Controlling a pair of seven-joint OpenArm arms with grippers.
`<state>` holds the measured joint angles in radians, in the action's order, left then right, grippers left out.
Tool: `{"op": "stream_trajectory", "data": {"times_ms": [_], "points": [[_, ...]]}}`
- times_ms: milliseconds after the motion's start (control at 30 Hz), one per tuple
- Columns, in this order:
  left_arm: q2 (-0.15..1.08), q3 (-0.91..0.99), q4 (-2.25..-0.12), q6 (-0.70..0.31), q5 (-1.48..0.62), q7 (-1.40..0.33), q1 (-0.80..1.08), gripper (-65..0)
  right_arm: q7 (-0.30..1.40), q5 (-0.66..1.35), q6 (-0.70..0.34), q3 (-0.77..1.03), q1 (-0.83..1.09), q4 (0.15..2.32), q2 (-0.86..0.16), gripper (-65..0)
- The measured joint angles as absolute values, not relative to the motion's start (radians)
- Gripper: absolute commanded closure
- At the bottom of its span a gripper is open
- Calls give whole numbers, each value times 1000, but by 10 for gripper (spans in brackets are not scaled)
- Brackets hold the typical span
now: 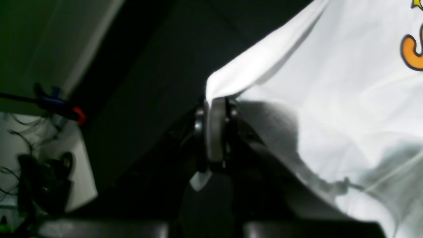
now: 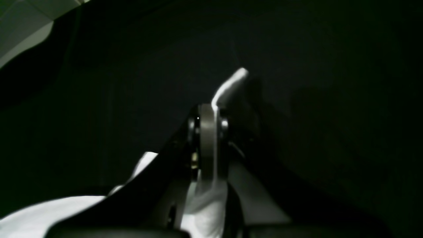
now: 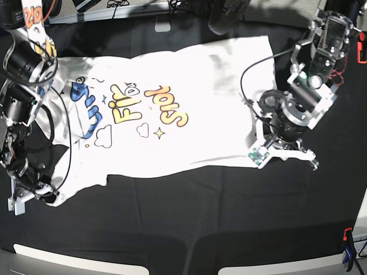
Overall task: Layout the t-shirt on the table in an organized manner, then fold the t-shirt properly
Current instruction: 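Pull both grippers apart, stretching the shirt flat between them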
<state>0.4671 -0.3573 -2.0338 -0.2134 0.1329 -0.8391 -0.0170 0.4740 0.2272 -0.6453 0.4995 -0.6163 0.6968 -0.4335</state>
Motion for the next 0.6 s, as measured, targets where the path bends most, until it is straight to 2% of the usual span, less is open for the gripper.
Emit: {"op": "stream_trajectory", "data": {"times_ms": [100, 233, 600], "points": [[465, -359, -2016, -213, 127, -765, -17, 0, 482, 247, -652, 487, -635, 697, -437, 0], [463, -359, -1864, -210, 125, -630, -24, 0, 493, 244, -667, 419, -648, 697, -454, 0], [454, -361, -1435, -206, 123, -583, -305, 0, 518, 243, -679, 97, -751, 697, -449, 0]]}}
